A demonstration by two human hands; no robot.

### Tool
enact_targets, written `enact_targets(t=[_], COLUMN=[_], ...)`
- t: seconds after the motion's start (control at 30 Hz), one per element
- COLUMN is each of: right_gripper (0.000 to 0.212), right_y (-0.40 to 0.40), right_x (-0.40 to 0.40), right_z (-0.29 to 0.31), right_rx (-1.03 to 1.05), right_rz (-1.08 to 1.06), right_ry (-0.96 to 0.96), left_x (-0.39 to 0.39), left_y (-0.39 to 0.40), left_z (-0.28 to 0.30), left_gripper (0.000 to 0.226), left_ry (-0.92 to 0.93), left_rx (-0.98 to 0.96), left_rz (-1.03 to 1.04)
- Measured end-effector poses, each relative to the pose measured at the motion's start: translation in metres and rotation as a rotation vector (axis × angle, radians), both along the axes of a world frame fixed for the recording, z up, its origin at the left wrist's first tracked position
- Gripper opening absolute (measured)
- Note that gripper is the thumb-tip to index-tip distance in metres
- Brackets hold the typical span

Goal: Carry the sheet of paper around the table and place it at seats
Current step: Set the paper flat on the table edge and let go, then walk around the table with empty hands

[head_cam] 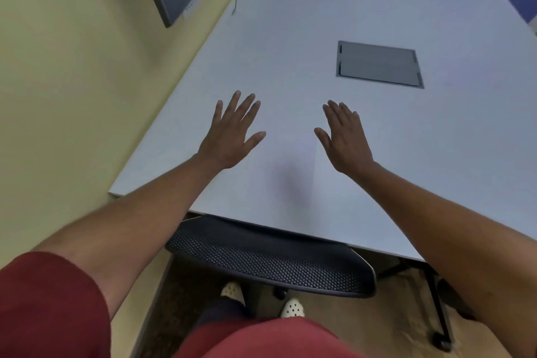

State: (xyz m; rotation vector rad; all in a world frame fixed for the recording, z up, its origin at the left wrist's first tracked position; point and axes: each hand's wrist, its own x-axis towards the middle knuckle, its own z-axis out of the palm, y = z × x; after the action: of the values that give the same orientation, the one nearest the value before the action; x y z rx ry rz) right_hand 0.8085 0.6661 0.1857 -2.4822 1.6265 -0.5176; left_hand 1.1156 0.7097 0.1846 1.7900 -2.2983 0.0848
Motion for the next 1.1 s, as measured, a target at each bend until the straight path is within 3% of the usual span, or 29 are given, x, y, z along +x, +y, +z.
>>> enact_targets(t=[0.23,0.63,1.03,1.1], right_gripper=[0.063,0.064,0.065,0.065], right_y=[0.019,0.143,0.298,0.360], right_x=[0.001,-0.064,-0.262,-0.367], right_z=[0.040,0.071,0.115,0.116], right_rx=[-0.096,-0.160,-0.240,-0.255], right_rz=[-0.036,-0.372,-0.808,-0.971], right_ry=[0.046,0.121,0.186,0.192], left_x=[-0.011,-0.086,-0.340,-0.467], left_y=[0.004,0.037,0.103,0.139], left_z=[0.037,0.050,0.089,0.097], left_gripper=[0.083,0.084,0.085,0.084], left_ry=[-0.026,-0.037,-0.015,-0.014], left_rx=[-0.070,-0.066,-0.151,-0.162], left_rz=[-0.044,-0.312,-0.656,-0.792])
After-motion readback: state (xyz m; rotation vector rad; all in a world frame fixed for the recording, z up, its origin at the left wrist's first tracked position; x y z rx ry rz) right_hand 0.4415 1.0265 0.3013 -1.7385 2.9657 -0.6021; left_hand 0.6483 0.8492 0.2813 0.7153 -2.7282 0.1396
